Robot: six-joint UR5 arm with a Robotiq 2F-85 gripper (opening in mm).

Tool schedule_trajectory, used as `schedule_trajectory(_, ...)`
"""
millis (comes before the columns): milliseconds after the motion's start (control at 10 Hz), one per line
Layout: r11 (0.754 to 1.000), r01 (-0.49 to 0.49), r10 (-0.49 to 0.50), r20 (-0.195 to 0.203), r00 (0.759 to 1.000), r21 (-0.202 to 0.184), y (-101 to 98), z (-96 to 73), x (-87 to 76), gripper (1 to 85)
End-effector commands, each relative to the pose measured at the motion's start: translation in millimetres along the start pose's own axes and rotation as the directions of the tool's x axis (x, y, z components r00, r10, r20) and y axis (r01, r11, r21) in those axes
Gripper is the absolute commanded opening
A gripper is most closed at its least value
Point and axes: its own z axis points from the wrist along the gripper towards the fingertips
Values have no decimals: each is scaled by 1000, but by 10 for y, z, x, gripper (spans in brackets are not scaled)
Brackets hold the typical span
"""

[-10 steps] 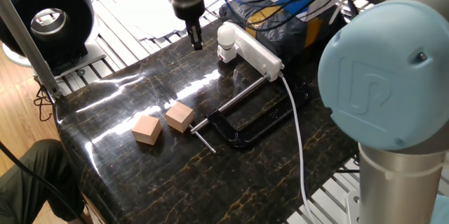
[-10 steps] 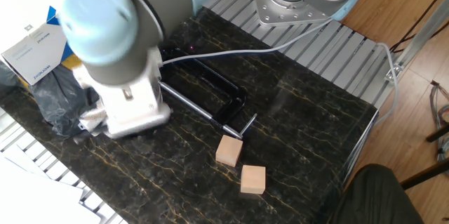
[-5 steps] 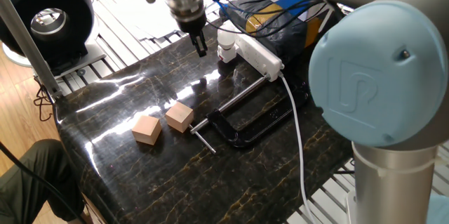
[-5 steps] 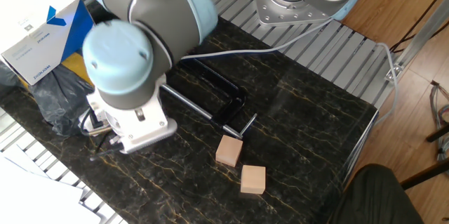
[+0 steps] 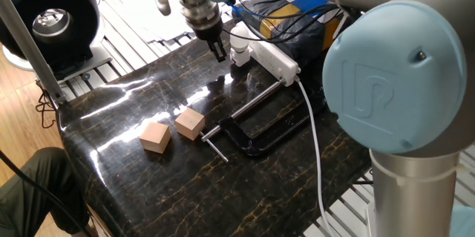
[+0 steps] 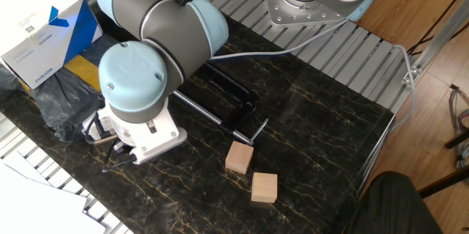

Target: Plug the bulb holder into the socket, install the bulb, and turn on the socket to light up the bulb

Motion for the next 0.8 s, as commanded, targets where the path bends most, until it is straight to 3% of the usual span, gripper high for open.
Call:
schedule_trajectory(0, 1000, 22, -22, -36, 999, 0, 9, 66, 140, 10)
schedule_trajectory(400, 998, 66, -67, -71, 995, -13, -109, 38, 335, 10)
schedule_trajectory(700, 997, 46, -51, -75, 996, -60, 80, 66, 297, 10)
